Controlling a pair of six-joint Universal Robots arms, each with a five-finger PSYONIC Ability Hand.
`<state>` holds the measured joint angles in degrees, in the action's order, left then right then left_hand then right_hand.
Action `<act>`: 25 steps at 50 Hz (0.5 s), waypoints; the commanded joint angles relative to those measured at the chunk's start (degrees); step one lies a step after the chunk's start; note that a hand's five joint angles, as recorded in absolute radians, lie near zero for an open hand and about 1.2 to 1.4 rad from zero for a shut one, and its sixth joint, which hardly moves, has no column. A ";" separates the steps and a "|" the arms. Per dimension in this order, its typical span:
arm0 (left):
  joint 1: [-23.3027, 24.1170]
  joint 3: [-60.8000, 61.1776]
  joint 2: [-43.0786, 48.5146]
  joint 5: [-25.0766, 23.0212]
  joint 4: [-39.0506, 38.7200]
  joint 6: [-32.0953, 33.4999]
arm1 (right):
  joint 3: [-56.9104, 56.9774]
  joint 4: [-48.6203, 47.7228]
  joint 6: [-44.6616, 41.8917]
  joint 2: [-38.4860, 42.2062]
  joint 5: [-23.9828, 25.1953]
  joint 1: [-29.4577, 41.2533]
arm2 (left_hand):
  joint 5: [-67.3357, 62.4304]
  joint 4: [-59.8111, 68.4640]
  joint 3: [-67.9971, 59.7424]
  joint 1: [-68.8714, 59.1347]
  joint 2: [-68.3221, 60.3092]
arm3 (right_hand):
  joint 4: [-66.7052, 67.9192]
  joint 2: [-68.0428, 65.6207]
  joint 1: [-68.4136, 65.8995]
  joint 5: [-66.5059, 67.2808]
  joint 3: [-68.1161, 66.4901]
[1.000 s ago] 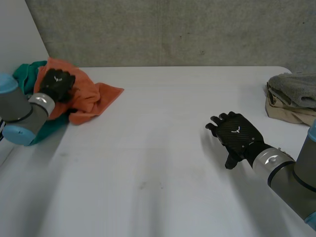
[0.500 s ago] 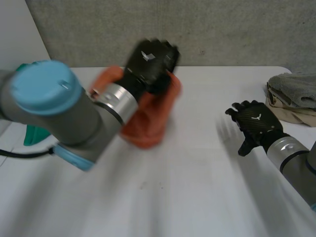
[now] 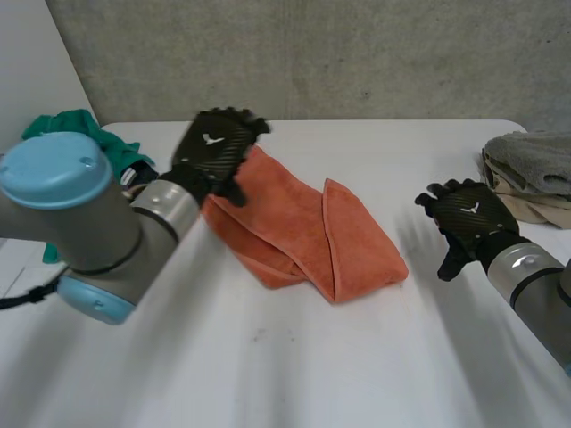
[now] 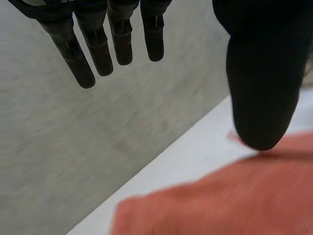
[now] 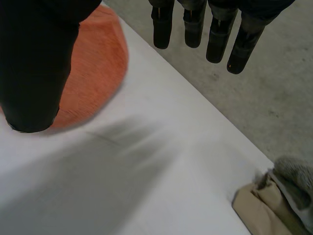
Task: Fold the laundry.
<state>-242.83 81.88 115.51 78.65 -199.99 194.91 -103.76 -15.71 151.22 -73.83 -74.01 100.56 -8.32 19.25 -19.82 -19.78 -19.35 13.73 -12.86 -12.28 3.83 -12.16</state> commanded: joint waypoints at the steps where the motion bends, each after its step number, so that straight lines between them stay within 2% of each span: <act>1: -9.68 -4.63 10.09 -1.92 0.56 13.82 | 1.36 4.55 -8.30 -4.13 2.55 9.12 | -2.49 1.56 -0.99 -1.03 -1.47 | -3.73 2.86 2.28 -3.83 2.16; 6: -11.70 -11.47 17.28 -7.01 0.39 14.88 | 6.36 5.25 -15.51 -0.80 3.43 11.85 | -4.33 3.41 -2.84 -2.88 -3.31 | -3.73 2.86 2.28 -3.83 2.16; 10: -12.14 -19.63 23.96 -12.54 0.39 14.88 | 17.40 7.18 -21.57 7.53 3.43 15.88 | -5.01 4.09 -3.51 -3.55 -3.99 | -3.73 2.86 2.28 -3.83 2.16; 18: -12.84 -35.03 35.66 -12.99 5.04 14.97 | 39.76 15.09 -26.33 23.89 4.48 17.48 | -5.52 4.59 -4.02 -4.06 -4.50 | -3.73 2.86 2.28 -3.83 2.16; 25: -12.75 -31.63 33.66 -12.82 6.54 15.23 | 55.49 16.42 -34.23 37.87 6.42 17.74 | -7.03 6.10 -5.53 -5.57 -6.01 | -3.73 2.86 2.28 -3.83 2.16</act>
<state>-255.66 47.25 150.97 65.41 -194.83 209.97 -60.49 -0.66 122.88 -46.75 -68.83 118.32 -10.95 20.42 -20.16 -20.18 -20.61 13.73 -12.86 -12.28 3.83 -12.15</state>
